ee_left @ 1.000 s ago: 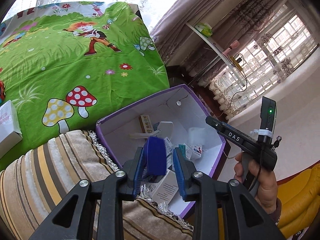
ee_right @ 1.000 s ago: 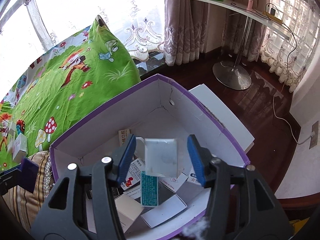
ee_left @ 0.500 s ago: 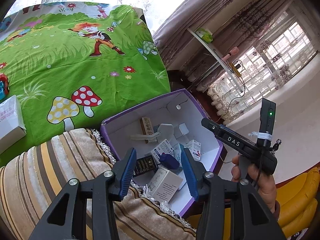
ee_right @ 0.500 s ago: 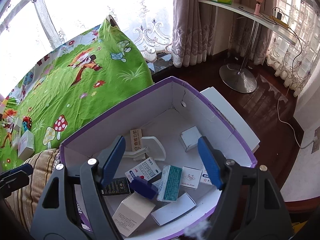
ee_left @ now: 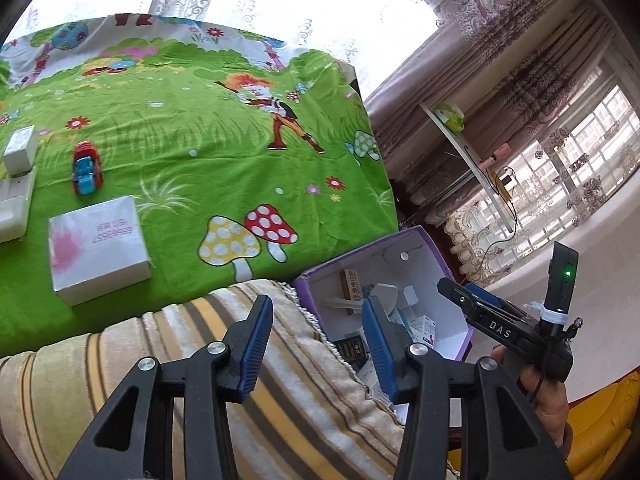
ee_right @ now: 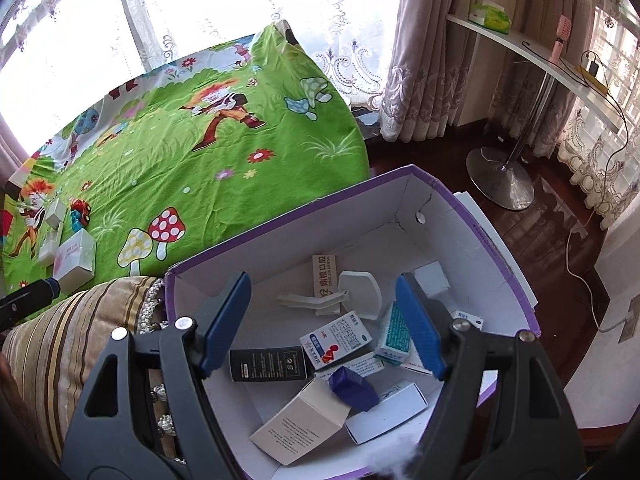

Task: Organize rigid objects
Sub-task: 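Move both open grippers back over the bed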

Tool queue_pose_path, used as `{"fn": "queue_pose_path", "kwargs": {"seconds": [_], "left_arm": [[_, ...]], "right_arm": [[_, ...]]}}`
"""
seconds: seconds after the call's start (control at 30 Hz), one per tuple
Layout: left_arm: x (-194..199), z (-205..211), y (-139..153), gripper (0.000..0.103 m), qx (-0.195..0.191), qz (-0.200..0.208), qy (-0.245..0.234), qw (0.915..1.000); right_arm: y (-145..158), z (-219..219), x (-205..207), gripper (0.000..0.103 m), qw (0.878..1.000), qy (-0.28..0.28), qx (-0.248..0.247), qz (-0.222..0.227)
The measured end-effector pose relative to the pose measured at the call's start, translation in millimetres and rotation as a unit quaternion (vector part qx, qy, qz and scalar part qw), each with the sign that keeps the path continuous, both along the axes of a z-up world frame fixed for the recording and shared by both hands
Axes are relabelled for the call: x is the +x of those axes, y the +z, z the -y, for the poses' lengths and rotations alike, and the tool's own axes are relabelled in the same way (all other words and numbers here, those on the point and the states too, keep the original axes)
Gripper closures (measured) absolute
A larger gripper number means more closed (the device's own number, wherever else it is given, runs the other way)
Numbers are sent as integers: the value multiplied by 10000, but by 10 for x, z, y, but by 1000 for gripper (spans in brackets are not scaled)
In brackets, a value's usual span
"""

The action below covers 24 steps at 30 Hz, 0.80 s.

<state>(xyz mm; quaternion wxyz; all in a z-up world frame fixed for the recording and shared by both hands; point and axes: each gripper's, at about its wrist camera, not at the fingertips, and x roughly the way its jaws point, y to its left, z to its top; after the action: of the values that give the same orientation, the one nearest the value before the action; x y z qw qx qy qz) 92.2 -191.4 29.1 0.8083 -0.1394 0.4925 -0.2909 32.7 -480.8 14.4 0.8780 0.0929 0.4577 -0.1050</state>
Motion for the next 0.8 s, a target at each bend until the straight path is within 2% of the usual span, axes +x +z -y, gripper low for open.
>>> {"fn": "queue_pose_path", "kwargs": {"seconds": [0.3,0.4,0.6,0.7,0.8], "left_arm": [[114,-835,-99,54,-157,-176,929,9954],[117,-1134,-158,38,-72,-233,1341,9907],[170,-1654,-273,36,237,-452,1988,9787],[215,-1833,-312,26,437,-544,2247,9719],[285,-1951,-348,22,738,-605,2359,9671]], "right_arm": [[39,-397,121,25,9989,468,-54,-56],[50,-515,154,25,9981,603,-81,-69],[68,-754,242,25,9960,887,-87,-110],[94,-882,308,25,9944,1044,-91,-115],[132,-1031,379,25,9924,1226,-103,-89]]}}
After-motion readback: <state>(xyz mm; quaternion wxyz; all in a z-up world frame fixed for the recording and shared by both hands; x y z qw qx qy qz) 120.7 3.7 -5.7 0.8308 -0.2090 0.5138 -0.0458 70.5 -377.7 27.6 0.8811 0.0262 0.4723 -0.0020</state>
